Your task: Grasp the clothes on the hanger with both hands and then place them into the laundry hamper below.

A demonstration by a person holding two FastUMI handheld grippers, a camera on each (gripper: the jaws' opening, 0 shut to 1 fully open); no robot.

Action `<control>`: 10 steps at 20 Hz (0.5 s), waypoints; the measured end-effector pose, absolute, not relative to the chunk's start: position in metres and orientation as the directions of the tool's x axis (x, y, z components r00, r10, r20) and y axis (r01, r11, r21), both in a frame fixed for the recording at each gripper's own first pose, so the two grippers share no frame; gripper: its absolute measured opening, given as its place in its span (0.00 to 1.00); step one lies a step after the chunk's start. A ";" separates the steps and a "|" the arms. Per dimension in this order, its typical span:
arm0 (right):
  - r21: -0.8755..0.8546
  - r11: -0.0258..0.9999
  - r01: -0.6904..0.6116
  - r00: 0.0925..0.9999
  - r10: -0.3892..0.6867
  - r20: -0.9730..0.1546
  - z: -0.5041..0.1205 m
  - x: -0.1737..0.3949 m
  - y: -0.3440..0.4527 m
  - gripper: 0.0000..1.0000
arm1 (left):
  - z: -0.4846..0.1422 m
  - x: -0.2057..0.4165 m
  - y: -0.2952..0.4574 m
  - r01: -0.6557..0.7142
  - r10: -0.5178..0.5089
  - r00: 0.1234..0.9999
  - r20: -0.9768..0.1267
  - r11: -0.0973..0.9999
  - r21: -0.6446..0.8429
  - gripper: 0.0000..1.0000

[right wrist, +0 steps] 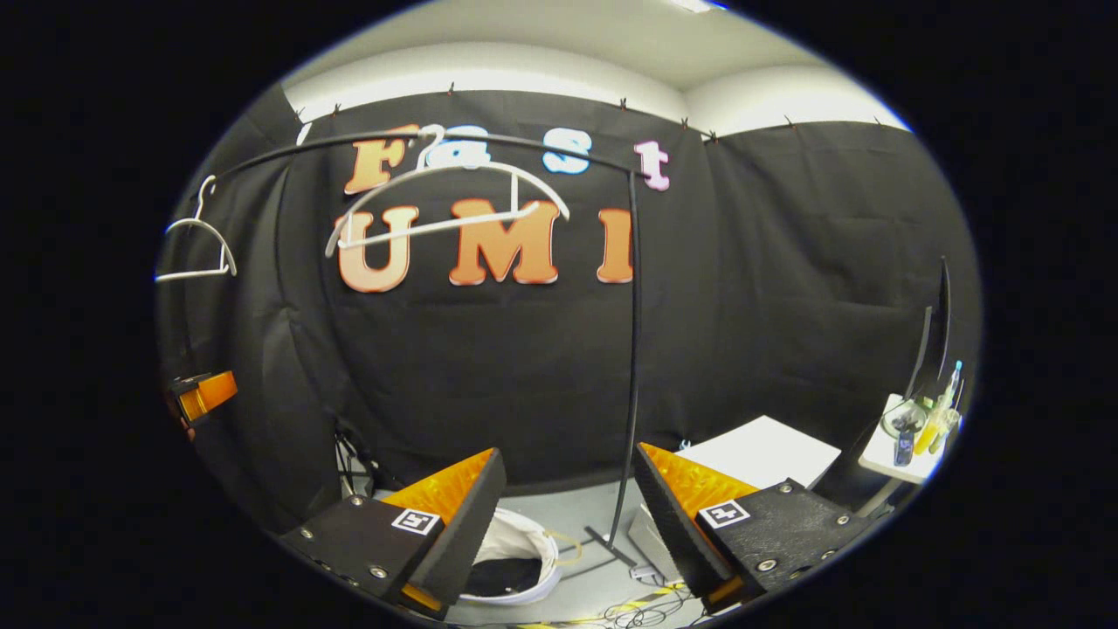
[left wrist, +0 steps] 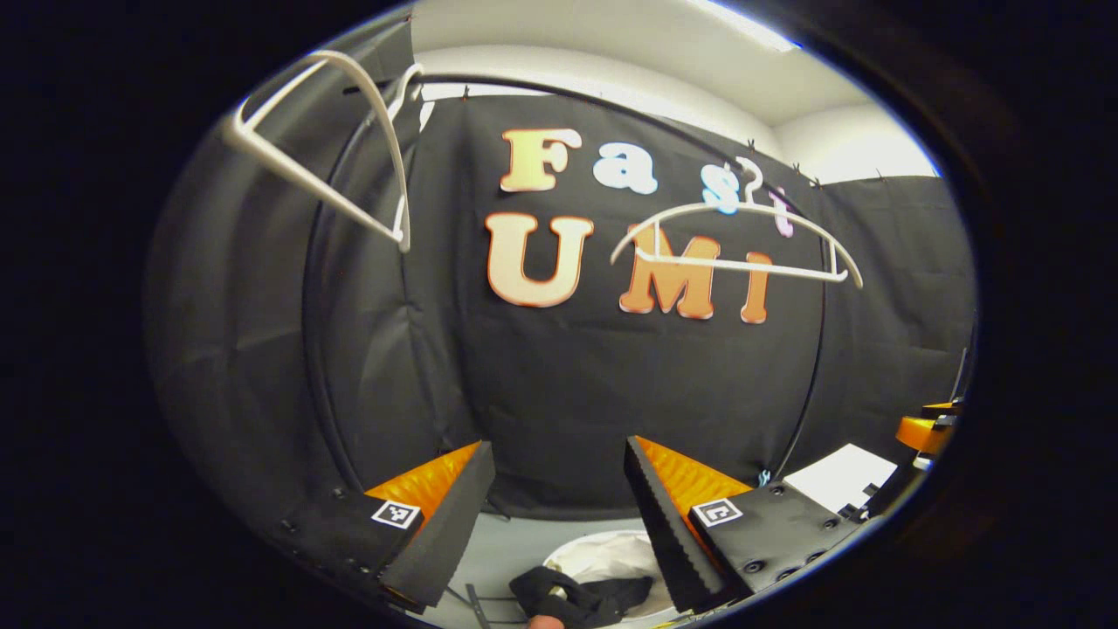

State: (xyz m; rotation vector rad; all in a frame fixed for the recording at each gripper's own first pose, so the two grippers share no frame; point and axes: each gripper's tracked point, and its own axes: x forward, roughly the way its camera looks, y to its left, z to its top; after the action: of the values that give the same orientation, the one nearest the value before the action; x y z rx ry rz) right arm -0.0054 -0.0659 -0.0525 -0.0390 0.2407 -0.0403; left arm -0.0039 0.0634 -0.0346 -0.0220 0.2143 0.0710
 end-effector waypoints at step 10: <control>-0.044 0.999 0.001 0.998 -0.003 -0.055 0.031 -0.002 -0.063 0.92 | 0.044 -0.006 0.053 -0.069 0.068 0.997 -0.035 0.997 -0.028 0.97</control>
State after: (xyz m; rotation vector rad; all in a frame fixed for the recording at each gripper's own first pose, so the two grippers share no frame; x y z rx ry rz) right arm -0.0016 -0.0632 0.0311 -0.0438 0.0548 -0.0019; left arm -0.0063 0.0533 0.0436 -0.0291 0.0337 0.0681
